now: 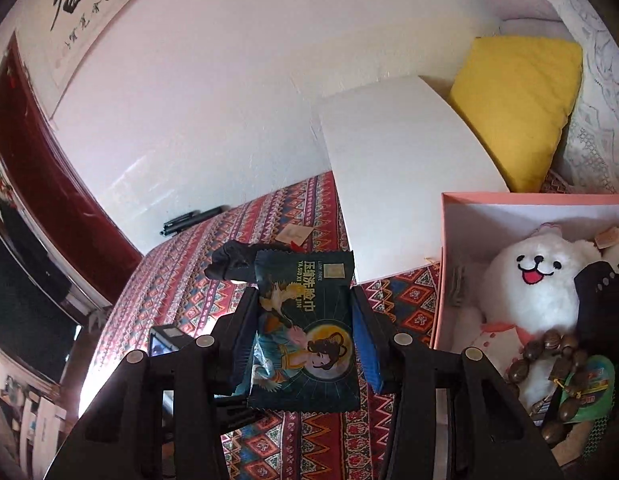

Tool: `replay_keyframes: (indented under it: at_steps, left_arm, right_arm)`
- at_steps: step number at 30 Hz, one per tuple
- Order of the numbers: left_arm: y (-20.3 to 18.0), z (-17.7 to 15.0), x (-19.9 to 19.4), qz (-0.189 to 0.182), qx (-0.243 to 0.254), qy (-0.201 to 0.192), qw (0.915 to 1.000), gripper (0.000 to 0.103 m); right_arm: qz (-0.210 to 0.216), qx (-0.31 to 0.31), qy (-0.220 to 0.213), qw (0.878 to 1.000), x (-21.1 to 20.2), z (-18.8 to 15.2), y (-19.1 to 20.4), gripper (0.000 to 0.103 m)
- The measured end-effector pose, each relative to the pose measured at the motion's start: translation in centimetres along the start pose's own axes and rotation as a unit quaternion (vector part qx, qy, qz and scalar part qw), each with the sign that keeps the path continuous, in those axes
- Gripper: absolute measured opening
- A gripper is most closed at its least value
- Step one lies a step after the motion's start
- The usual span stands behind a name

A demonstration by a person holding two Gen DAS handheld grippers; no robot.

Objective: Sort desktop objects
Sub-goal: 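Carry the teal case and snack packet into the orange box and release both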

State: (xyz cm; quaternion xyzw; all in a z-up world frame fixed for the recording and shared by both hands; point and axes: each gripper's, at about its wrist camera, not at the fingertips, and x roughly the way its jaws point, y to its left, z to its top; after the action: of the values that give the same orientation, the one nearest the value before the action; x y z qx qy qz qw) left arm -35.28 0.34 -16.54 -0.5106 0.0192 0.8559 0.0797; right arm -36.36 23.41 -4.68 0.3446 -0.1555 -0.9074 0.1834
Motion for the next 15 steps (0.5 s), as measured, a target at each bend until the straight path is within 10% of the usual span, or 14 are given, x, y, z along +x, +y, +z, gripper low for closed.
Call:
replay_keyframes:
  at_steps: [15]
  left_arm:
    - [-1.3, -8.5, -10.6, -0.095, -0.038, -0.065, 0.9926, 0.066]
  right_arm:
    - [-0.014, 0.042, -0.094, 0.995, -8.6, 1.5, -3.1, 0.048]
